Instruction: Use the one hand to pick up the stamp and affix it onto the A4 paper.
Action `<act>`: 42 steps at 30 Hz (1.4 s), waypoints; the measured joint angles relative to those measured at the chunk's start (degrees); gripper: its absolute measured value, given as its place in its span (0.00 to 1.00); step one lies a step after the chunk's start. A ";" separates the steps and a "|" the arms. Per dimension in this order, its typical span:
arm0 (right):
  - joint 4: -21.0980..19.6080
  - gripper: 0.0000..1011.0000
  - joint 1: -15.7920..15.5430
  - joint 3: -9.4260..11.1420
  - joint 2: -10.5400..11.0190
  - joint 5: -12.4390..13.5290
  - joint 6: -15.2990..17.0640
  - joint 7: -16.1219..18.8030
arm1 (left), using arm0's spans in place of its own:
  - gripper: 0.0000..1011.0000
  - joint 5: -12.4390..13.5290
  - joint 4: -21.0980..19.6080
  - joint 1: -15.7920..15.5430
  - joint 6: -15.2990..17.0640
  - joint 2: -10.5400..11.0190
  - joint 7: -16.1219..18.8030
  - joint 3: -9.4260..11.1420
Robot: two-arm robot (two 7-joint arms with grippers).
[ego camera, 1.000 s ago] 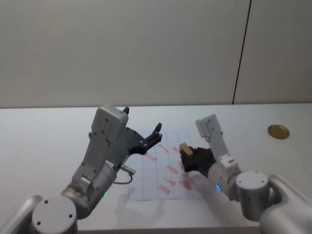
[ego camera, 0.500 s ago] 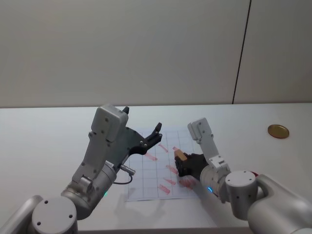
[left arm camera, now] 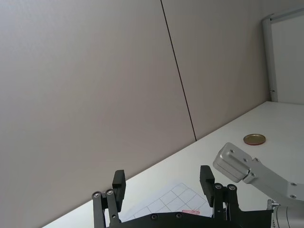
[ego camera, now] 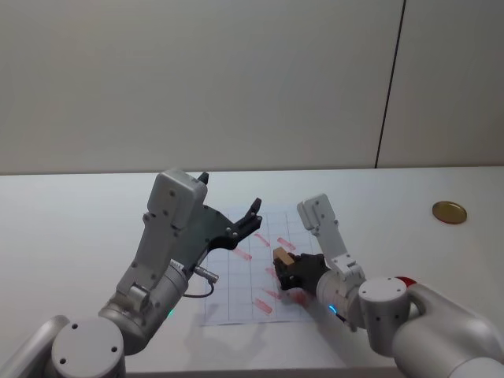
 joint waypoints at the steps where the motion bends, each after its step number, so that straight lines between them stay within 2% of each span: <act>1: 0.24 0.22 0.11 0.01 -0.06 0.01 -0.02 0.00 | 0.98 0.00 0.00 0.00 0.00 0.00 0.00 0.00; 27: 5.99 0.22 2.73 0.37 -1.42 -0.61 -0.03 -1.48 | 0.98 0.00 0.00 0.00 0.00 0.00 0.00 0.00; 35: 6.85 0.22 2.98 0.81 -1.53 -0.67 -0.85 -1.71 | 0.98 0.00 0.00 0.00 0.00 0.00 0.00 0.00; 42: 6.95 0.22 2.91 1.87 -1.50 -0.07 -2.82 -1.69 | 0.98 0.00 0.00 0.00 0.00 0.00 0.00 0.00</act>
